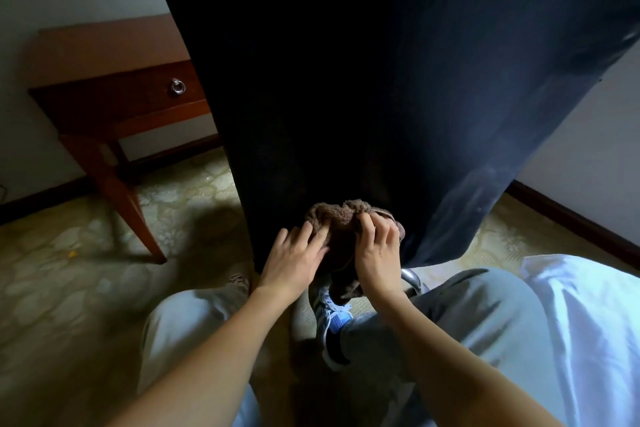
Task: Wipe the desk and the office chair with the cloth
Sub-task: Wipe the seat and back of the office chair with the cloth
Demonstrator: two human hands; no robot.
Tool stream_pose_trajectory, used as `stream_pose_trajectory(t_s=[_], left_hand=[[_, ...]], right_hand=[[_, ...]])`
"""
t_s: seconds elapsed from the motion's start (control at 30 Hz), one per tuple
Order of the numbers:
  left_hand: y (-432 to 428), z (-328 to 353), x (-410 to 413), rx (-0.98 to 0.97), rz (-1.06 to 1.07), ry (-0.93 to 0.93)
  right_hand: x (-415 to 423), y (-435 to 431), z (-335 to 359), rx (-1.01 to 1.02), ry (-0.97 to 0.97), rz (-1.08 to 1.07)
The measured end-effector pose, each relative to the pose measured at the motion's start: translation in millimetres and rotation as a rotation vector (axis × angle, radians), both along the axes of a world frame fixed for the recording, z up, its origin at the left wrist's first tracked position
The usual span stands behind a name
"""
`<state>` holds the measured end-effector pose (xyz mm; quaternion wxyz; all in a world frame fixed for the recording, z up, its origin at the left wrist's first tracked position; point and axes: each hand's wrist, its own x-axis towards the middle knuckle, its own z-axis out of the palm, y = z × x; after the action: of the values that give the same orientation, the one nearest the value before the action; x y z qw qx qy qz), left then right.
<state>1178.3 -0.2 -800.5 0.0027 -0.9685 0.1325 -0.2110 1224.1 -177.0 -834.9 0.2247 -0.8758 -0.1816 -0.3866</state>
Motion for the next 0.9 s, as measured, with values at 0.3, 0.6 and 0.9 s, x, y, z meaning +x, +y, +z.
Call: stream_pose_trajectory(t_s=[0.3, 0.6, 0.9], left_hand=[[-10, -13, -9, -0.105, 0.1, 0.308], [-14, -27, -9, -0.071, 0.148, 0.431], [-18, -42, -13, -0.093, 0.197, 0.498]], right_hand=[[-10, -3, -17, -0.084, 0.142, -0.045], [-22, 6, -27, -0.063, 0.353, -0.032], [-34, 12, -36, -0.081, 0.579, -0.035]])
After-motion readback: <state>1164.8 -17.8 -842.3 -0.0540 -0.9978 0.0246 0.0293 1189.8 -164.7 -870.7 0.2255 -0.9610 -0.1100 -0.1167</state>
